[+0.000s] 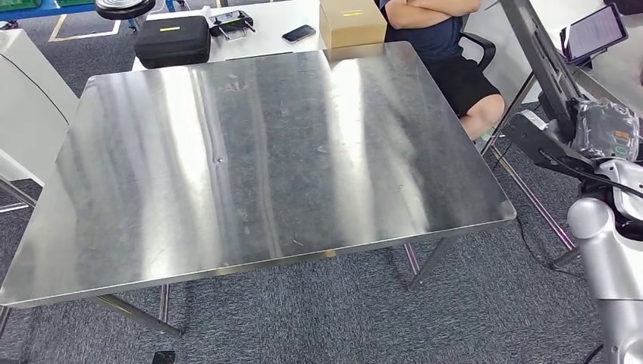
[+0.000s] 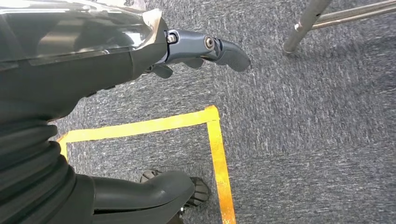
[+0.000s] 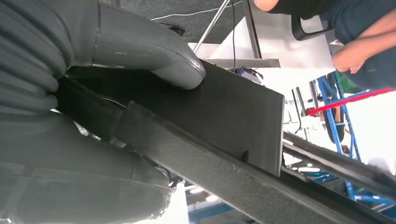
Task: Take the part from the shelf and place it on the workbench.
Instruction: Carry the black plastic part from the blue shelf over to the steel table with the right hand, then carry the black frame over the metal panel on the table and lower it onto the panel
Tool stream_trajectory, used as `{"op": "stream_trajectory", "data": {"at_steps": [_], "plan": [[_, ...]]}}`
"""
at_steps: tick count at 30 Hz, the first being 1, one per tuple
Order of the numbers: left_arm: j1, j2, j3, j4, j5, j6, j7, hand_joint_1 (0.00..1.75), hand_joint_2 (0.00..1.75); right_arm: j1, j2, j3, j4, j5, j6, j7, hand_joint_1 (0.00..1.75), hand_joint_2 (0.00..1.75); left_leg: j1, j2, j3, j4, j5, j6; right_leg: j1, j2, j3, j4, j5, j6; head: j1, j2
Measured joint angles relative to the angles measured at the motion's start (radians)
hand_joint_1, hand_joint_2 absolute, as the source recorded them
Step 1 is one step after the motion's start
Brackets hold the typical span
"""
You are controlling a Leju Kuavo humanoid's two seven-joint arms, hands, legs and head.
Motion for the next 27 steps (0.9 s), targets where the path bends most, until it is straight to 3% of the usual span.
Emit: {"op": "stream_trajectory", "data": {"at_steps": [3,6,10,13,19,27], "plan": [[-0.002,0.000,-0.007,0.000,-0.004,0.000,0.002,0.00,1.75,-0.032,0.005,0.029,0.032,0.007,0.002,-0.001,1.75,1.75,0.000,0.001,0.002,-0.006,0.002,-0.002,0.002,0.000,0.000,0.001,0.000,-0.001,0.000,0.000],[-0.011,0.000,-0.017,0.000,-0.007,0.000,0.016,0.00,1.75,-0.095,0.044,0.089,0.094,0.043,0.004,-0.005,1.75,1.75,0.001,0.006,0.002,-0.010,0.003,-0.007,0.003,0.004,-0.001,0.002,0.000,-0.007,0.000,0.000],[-0.033,-0.003,-0.023,0.000,-0.007,0.008,0.040,0.00,1.75,-0.178,0.162,0.200,0.191,0.098,0.004,-0.013,1.75,1.75,0.004,0.013,0.007,-0.011,0.003,-0.028,0.007,0.010,-0.002,0.002,0.001,-0.019,0.000,0.000],[-0.042,-0.006,-0.032,0.000,-0.008,0.013,0.052,0.00,1.75,-0.206,0.256,0.279,0.245,0.113,0.011,-0.026,1.75,1.75,0.005,0.010,0.007,-0.011,0.004,-0.033,0.009,0.008,-0.002,0.002,0.001,-0.019,0.000,0.000],[-0.053,-0.010,-0.047,-0.001,-0.018,0.016,0.062,0.00,1.75,-0.216,0.410,0.402,0.310,0.122,0.021,-0.042,1.75,1.75,0.002,0.006,0.005,-0.011,0.005,-0.035,0.010,0.003,-0.002,0.002,0.001,-0.019,0.000,0.000],[-0.062,-0.014,-0.066,-0.004,-0.030,0.031,0.076,0.00,1.75,-0.210,0.548,0.487,0.373,0.139,0.041,-0.061,1.75,1.75,-0.003,0.005,0.004,-0.011,0.005,-0.034,0.008,0.002,-0.002,0.001,0.001,-0.019,0.001,0.000]]}}
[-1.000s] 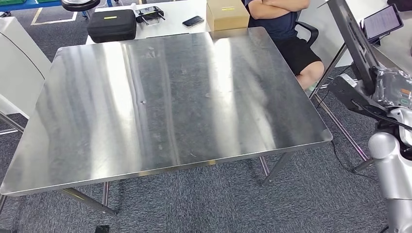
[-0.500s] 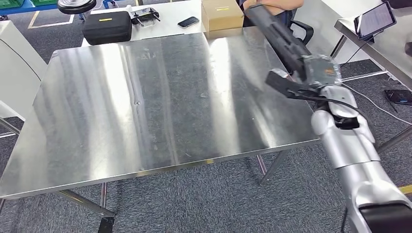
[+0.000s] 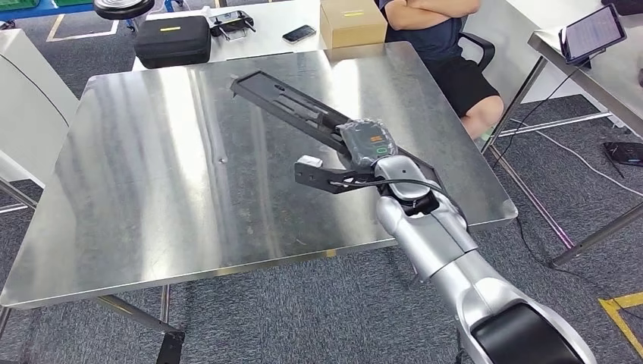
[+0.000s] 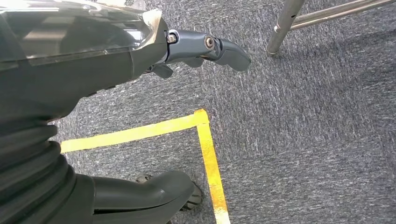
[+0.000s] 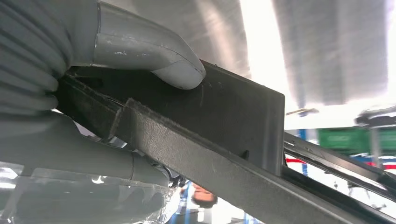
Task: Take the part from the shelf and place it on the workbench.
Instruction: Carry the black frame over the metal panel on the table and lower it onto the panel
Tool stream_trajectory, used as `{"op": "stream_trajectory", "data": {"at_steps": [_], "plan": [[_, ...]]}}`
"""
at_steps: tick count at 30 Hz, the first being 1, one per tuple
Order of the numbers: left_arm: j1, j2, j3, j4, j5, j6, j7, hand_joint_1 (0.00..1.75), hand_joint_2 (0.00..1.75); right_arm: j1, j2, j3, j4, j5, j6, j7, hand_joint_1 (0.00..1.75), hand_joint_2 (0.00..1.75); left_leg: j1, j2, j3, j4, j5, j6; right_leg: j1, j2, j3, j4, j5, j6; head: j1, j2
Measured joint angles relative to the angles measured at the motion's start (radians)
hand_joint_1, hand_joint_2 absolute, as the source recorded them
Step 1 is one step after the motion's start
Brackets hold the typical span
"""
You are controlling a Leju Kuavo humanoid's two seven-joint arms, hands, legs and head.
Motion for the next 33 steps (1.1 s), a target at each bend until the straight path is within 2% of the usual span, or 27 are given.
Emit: {"op": "stream_trajectory", "data": {"at_steps": [5,10,13,19,29,33], "plan": [[-0.001,0.000,-0.017,-0.002,-0.015,0.000,0.003,0.00,1.75,0.010,0.035,0.033,0.025,0.021,0.005,-0.025,1.75,1.75,0.000,0.000,0.000,0.000,0.000,0.000,0.000,0.000,0.001,-0.001,0.000,0.000,0.000,0.000],[-0.003,0.000,-0.027,-0.003,-0.015,-0.007,0.018,0.00,1.75,0.046,0.027,0.051,0.030,0.083,0.010,-0.013,1.75,1.75,0.000,-0.001,0.000,0.001,0.000,0.000,0.000,0.000,0.001,-0.002,0.000,0.000,0.000,0.000],[0.003,0.002,-0.027,-0.003,-0.006,-0.015,0.019,0.00,1.75,0.075,-0.025,0.028,-0.008,0.146,0.043,-0.001,1.75,1.75,0.000,-0.004,0.000,0.001,0.000,0.000,0.000,-0.003,0.002,-0.002,0.000,0.000,0.000,0.000],[0.019,0.009,-0.026,-0.003,0.002,-0.025,0.016,0.00,1.75,0.159,-0.143,-0.082,-0.107,0.259,0.079,-0.036,1.75,1.75,-0.002,-0.005,-0.001,0.002,-0.001,0.001,-0.001,-0.004,0.002,-0.003,0.000,0.001,0.000,0.000],[0.045,0.022,0.001,-0.003,0.038,-0.034,-0.015,0.00,1.75,0.261,-0.342,-0.202,-0.157,0.360,0.048,-0.149,1.75,1.75,-0.003,-0.006,-0.002,0.003,-0.001,0.002,-0.002,-0.005,0.002,-0.003,0.000,0.001,0.000,0.000],[0.056,0.026,0.010,-0.003,0.039,-0.045,-0.024,0.00,1.75,0.265,-0.382,-0.222,-0.157,0.384,0.040,-0.175,1.75,1.75,-0.003,-0.005,-0.002,0.003,-0.001,0.002,-0.002,-0.005,0.002,-0.003,0.000,0.001,0.000,0.000]]}}
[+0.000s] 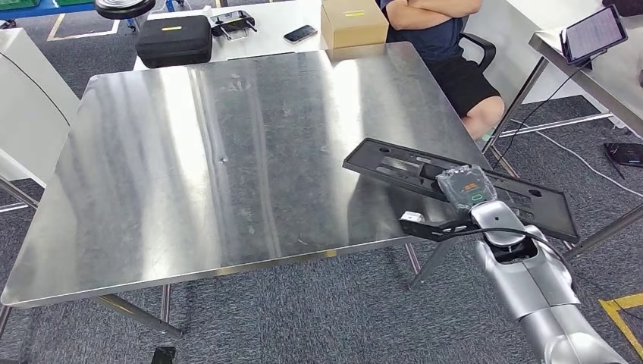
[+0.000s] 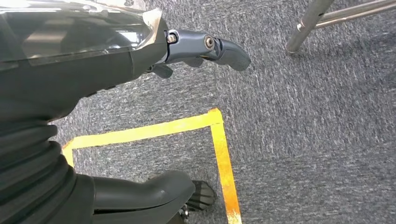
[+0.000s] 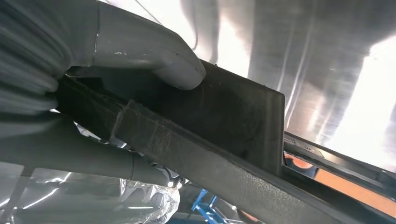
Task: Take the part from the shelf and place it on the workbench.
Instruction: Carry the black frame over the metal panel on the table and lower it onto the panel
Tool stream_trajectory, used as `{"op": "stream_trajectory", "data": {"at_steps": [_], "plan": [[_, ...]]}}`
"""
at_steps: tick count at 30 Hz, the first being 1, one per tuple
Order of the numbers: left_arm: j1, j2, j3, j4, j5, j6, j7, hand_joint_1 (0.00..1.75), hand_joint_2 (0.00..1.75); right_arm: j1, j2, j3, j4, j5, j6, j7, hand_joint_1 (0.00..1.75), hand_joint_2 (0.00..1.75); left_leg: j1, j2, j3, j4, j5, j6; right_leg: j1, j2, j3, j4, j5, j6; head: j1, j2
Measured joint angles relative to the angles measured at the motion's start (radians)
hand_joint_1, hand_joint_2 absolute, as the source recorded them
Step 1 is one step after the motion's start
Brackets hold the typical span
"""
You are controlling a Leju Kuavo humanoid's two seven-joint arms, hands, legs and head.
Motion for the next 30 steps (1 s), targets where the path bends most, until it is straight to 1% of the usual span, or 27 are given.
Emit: {"op": "stream_trajectory", "data": {"at_steps": [5,12,16,22,30], "plan": [[0.002,0.003,0.006,0.000,-0.009,-0.029,0.000,0.00,1.75,-0.010,-0.014,-0.010,0.001,0.029,0.000,-0.006,1.75,1.75,0.000,0.000,0.000,0.000,0.000,0.000,0.000,0.000,0.000,0.000,0.000,0.000,0.000,0.000],[-0.001,0.004,0.006,-0.007,-0.031,-0.061,0.000,0.00,1.75,-0.083,0.008,-0.009,0.022,0.060,-0.020,-0.005,1.75,1.75,0.000,0.000,0.000,0.000,0.000,0.000,0.000,0.000,0.001,0.000,0.000,0.000,0.000,0.000],[-0.007,0.004,0.007,-0.011,-0.039,-0.074,0.002,0.00,1.75,-0.114,0.050,-0.004,0.043,0.069,-0.050,-0.010,1.75,1.75,0.000,0.001,0.000,0.000,0.001,0.000,0.000,0.001,0.000,0.000,0.000,0.000,0.000,0.000],[-0.016,0.010,0.013,-0.012,-0.040,-0.092,0.006,0.00,1.75,-0.179,0.127,0.031,0.093,0.063,-0.058,-0.055,1.75,1.75,0.001,0.000,0.000,0.000,0.001,0.000,0.001,0.000,0.000,0.000,0.000,0.000,0.000,0.000],[-0.018,0.017,0.023,-0.013,-0.042,-0.093,0.010,0.00,1.75,-0.221,0.191,0.082,0.159,0.022,-0.084,-0.098,1.75,1.75,0.000,0.001,0.000,0.000,0.001,0.000,0.000,0.001,0.000,0.001,0.000,0.000,0.000,0.000]]}}
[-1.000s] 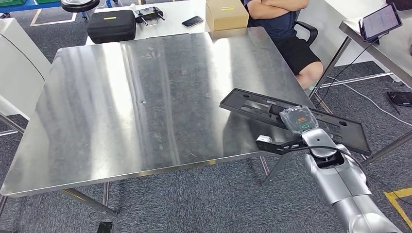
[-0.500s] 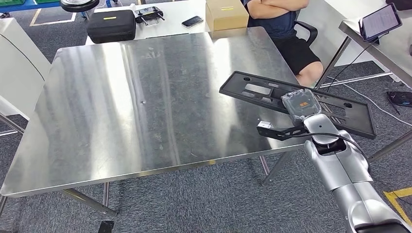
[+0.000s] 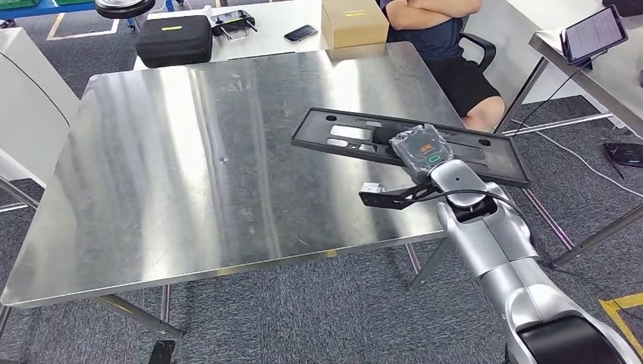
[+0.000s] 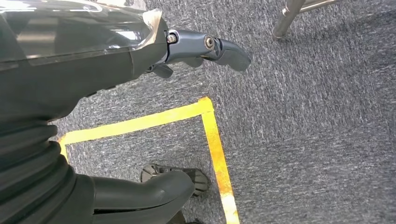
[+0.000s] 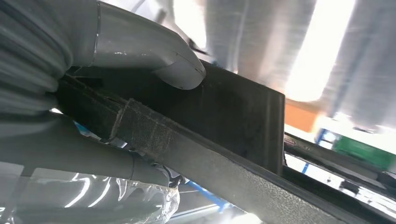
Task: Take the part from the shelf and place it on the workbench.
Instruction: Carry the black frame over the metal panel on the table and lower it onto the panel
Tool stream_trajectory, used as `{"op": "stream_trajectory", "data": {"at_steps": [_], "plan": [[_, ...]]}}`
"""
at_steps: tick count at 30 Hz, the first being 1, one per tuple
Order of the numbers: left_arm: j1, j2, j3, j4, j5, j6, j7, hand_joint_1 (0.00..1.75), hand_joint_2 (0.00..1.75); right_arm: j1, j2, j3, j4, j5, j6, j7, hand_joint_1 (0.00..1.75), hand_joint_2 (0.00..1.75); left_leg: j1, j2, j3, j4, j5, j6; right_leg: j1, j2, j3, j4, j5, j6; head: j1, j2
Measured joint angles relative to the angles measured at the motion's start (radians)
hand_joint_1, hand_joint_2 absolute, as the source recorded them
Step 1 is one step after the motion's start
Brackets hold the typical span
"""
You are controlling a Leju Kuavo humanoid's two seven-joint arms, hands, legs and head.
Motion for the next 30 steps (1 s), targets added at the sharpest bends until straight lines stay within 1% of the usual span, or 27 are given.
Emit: {"op": "stream_trajectory", "data": {"at_steps": [7,17,21,25,29,30], "plan": [[-0.002,0.001,0.008,-0.001,-0.012,0.012,0.009,0.00,1.75,-0.021,0.058,0.057,0.071,-0.042,-0.035,-0.016,1.75,1.75,0.000,-0.001,0.000,0.000,0.000,0.000,0.000,0.000,0.000,0.000,0.000,0.000,0.000,0.000],[-0.002,0.004,0.023,-0.001,-0.012,0.010,0.008,0.00,1.75,-0.031,0.080,0.084,0.111,-0.057,-0.041,-0.028,1.75,1.75,0.000,0.000,0.000,0.000,0.000,0.000,0.000,0.000,0.000,0.000,0.000,0.000,0.000,0.000],[-0.002,0.006,0.035,-0.001,-0.011,0.010,0.006,0.00,1.75,-0.029,0.107,0.098,0.128,-0.089,-0.065,-0.056,1.75,1.75,0.000,0.000,0.000,0.000,0.000,0.000,0.000,0.000,0.000,0.000,0.000,0.000,0.000,0.000],[-0.001,0.007,0.048,-0.001,-0.013,0.022,0.004,0.00,1.75,-0.028,0.144,0.117,0.148,-0.105,-0.074,-0.065,1.75,1.75,0.001,0.000,0.000,0.000,0.000,0.000,0.001,0.000,0.000,0.000,0.000,0.000,0.000,0.000],[-0.001,0.007,0.051,-0.001,-0.028,0.039,0.008,0.00,1.75,-0.024,0.167,0.134,0.164,-0.106,-0.074,-0.060,0.00,1.75,0.001,0.000,0.000,0.000,0.000,0.000,0.001,0.000,0.000,0.000,0.000,0.000,0.000,0.000],[-0.001,0.007,0.051,-0.001,-0.032,0.045,0.014,0.00,1.31,-0.022,0.169,0.137,0.165,-0.106,-0.074,-0.056,0.00,1.75,0.001,0.000,0.000,0.000,0.000,0.000,0.001,0.000,0.000,0.000,0.000,0.000,0.000,0.000]]}}
